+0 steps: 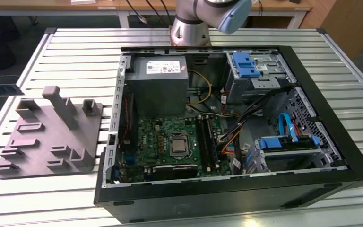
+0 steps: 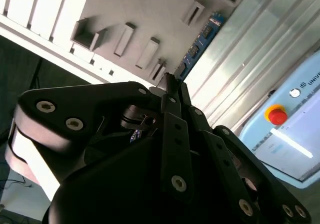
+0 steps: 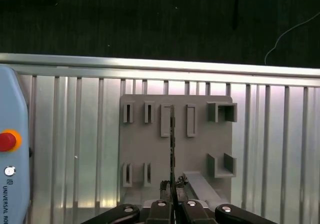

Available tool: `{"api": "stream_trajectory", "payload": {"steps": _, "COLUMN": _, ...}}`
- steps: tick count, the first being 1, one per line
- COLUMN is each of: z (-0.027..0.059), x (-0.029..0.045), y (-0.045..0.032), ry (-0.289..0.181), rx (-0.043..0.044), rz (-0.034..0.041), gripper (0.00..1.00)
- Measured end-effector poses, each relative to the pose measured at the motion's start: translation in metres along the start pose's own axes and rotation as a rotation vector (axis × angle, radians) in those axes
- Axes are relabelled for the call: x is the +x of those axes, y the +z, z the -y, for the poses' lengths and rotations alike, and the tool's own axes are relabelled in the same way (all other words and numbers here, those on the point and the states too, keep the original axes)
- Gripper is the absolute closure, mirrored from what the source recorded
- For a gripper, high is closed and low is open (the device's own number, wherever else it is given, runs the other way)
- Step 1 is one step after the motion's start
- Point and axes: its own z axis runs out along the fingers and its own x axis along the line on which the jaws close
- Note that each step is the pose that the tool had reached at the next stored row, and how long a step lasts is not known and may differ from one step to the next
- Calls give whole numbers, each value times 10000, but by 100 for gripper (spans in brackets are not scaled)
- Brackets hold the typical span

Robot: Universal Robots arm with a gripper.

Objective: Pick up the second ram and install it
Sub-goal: 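Pick up the second ram and move it above second insertion slot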

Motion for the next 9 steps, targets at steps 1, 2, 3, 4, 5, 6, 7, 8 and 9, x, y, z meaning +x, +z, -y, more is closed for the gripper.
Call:
{"api": "stream_trajectory", "payload": {"steps": 1, "z": 0, "x": 0, "y": 0, "ry": 1, "rx": 2, "rz": 181, "gripper": 86}}
{"api": "stream_trajectory", "payload": {"steps": 2, "z": 0, "x": 0, "y": -1, "ry": 3, "rx": 6, "rz": 360, "gripper": 86}}
{"api": "stream_trajectory", "payload": {"steps": 3, "z": 0, "x": 0, "y": 0, "ry": 4, "rx": 9, "rz": 506, "gripper": 86}}
{"api": "stream_trajectory", "payload": {"steps": 4, "z": 0, "x": -1, "y": 1, "ry": 5, "rx": 11, "rz": 536, "gripper": 86}}
{"api": "stream_trajectory", "payload": {"steps": 5, "z": 0, "x": -1, "y": 0, "ry": 6, "rx": 10, "rz": 542, "gripper": 86}}
{"api": "stream_trajectory", "payload": {"steps": 6, "z": 0, "x": -1, "y": -1, "ry": 7, "rx": 9, "rz": 549, "gripper": 86}}
{"api": "stream_trajectory", "payload": {"steps": 7, "z": 0, "x": 0, "y": 0, "ry": 5, "rx": 11, "rz": 557, "gripper": 86}}
{"api": "stream_trajectory", "payload": {"steps": 8, "z": 0, "x": 0, "y": 0, "ry": 6, "rx": 11, "rz": 564, "gripper": 86}}
{"api": "stream_trajectory", "payload": {"steps": 9, "z": 0, "x": 0, "y": 0, "ry": 5, "rx": 11, "rz": 571, "gripper": 86}}
